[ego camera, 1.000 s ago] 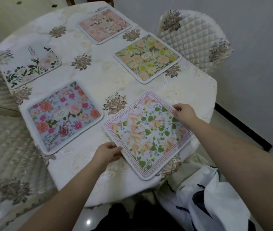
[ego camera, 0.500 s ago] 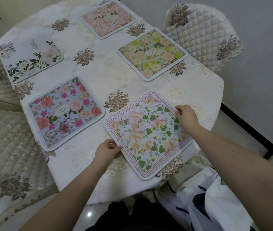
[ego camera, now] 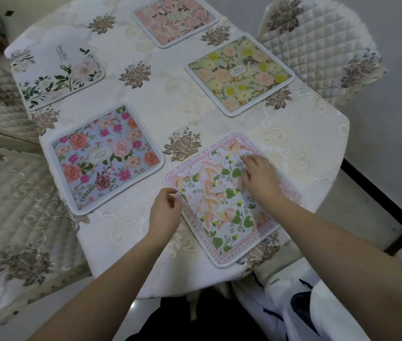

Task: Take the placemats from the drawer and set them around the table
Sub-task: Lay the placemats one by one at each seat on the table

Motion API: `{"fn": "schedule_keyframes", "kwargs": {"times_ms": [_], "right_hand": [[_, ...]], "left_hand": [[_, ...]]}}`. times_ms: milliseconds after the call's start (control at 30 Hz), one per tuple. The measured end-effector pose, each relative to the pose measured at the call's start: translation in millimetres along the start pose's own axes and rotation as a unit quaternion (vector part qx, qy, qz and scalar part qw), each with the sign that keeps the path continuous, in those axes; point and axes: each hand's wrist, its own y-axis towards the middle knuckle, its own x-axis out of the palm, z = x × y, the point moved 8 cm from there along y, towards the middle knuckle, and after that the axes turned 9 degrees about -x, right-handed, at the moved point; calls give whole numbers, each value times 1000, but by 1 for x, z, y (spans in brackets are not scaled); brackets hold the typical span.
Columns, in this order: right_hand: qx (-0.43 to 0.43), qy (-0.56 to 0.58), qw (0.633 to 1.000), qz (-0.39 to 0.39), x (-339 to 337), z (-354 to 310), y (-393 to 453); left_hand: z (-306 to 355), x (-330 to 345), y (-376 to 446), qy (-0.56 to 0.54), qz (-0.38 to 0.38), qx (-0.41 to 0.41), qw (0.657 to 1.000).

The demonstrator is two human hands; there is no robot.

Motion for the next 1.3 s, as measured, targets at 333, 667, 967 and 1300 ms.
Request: {"fn": "schedule_keyframes", "kwargs": {"times_ms": [333,667,967,1300], "right_hand": [[-86,37,988,-124,63,-86,54],[-136,-110,974,-143,91,-90,57],[-82,-92,983,-137,88,-75,62],[18,-82,992,-90,38,28,72]], "left_hand": [[56,47,55,231,46,231,944],[40,69,73,359,42,275,891],[38,69,74,356,46,271,893],[40,69,71,356,44,274,892]]}}
